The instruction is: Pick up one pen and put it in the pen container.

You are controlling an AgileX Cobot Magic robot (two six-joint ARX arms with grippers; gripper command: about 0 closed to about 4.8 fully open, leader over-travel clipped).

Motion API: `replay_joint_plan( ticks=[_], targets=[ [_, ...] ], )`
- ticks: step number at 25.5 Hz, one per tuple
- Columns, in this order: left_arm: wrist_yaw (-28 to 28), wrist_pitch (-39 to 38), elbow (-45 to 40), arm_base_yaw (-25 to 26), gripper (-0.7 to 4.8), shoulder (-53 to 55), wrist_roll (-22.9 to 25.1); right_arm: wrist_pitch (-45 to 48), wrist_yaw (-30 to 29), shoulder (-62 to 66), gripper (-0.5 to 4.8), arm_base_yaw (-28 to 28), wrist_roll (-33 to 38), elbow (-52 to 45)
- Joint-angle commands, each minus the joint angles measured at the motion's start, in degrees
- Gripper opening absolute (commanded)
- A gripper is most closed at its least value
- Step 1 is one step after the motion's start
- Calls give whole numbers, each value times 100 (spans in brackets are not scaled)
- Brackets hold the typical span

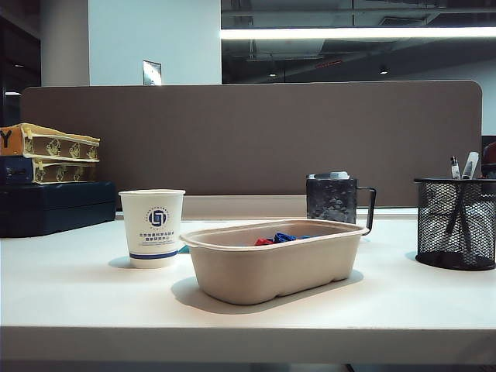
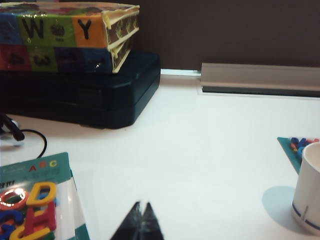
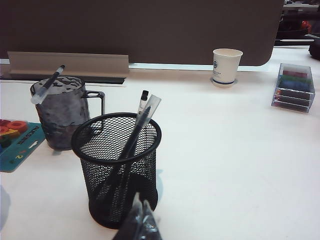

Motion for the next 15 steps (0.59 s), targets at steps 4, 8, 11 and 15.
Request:
replay_joint_plan(
  ticks=[4,8,11,15],
  targets=[
    [26,105,22,13,-2,2,-116,229,9,-44,-6,-2,68,26],
    [22,107,22,13,-2,2,-127,286,9,-44,-6,-2,70,28],
    [24,107,22,13,-2,2,-127,332,9,-44,-6,-2,170,26],
    [22,219,31,13,-3,2,-127,527,13,-44,-6,-2,227,31]
  ],
)
